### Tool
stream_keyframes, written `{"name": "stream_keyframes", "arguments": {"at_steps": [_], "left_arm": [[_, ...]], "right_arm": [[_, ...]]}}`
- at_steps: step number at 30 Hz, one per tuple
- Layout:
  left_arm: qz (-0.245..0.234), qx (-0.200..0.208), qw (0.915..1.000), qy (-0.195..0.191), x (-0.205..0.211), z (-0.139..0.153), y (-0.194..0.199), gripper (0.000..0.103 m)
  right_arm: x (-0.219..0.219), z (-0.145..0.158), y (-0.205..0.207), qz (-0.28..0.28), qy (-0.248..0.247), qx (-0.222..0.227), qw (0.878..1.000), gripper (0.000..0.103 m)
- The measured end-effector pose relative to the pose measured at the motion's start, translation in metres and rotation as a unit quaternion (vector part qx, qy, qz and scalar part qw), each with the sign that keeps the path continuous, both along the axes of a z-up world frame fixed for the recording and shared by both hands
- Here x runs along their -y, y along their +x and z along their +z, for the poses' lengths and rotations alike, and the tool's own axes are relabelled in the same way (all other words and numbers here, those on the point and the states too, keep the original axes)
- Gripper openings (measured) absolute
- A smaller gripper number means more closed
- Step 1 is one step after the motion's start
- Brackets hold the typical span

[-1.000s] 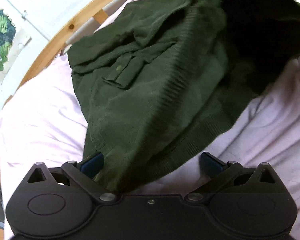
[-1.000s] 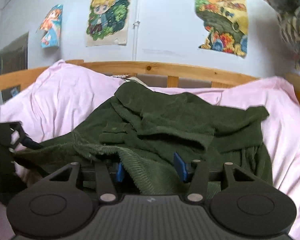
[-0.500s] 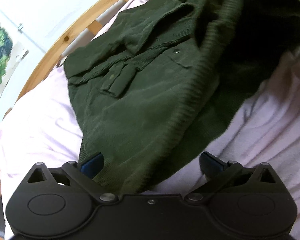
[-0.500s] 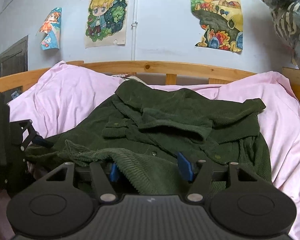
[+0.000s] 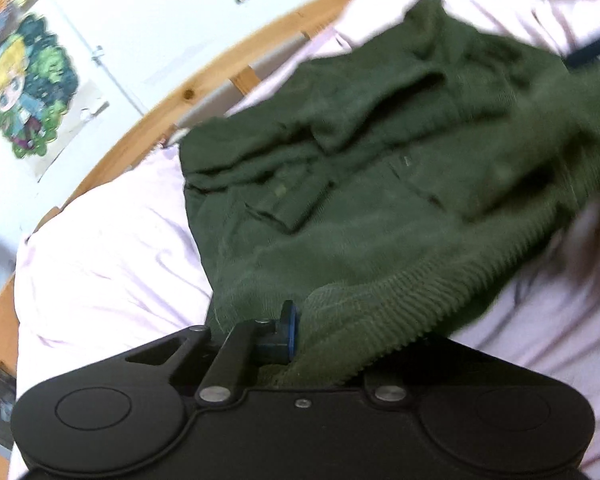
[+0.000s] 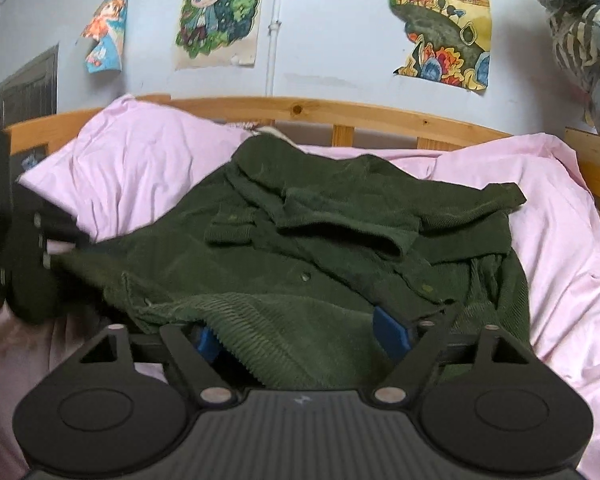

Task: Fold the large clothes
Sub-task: 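Fold the hem toward the collar with the left gripper while the right gripper grasps it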

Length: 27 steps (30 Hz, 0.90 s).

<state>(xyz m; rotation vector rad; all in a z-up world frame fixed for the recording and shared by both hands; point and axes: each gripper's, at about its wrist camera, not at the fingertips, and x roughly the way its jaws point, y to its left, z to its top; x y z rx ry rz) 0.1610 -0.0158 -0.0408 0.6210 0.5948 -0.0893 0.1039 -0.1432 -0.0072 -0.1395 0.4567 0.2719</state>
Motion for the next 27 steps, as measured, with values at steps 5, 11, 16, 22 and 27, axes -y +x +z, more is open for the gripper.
{"name": "stream_keyframes", "arguments": {"at_steps": [5, 11, 16, 22, 27], "left_arm": [[0.0, 0.005, 0.999, -0.044, -0.007, 0.016, 0.002, 0.006], [0.001, -0.02, 0.9967, -0.079, -0.012, 0.021, 0.007, 0.006], [0.008, -0.031, 0.9902, -0.136, -0.026, 0.029, 0.019, 0.007], [0.015, -0.039, 0.9835, -0.176, -0.035, 0.034, 0.022, 0.007], [0.012, -0.049, 0.9832, -0.175, -0.036, 0.033, 0.019, 0.012]], "right_arm": [[-0.007, -0.009, -0.005, 0.022, -0.026, -0.037, 0.999, 0.099], [-0.047, -0.044, 0.005, 0.027, -0.159, -0.044, 0.986, 0.099], [-0.067, -0.055, 0.018, 0.025, -0.193, -0.03, 0.98, 0.1], [-0.072, -0.059, 0.028, 0.008, -0.215, -0.005, 0.977, 0.097], [-0.049, -0.044, 0.035, -0.012, -0.138, 0.006, 0.99, 0.075]]}}
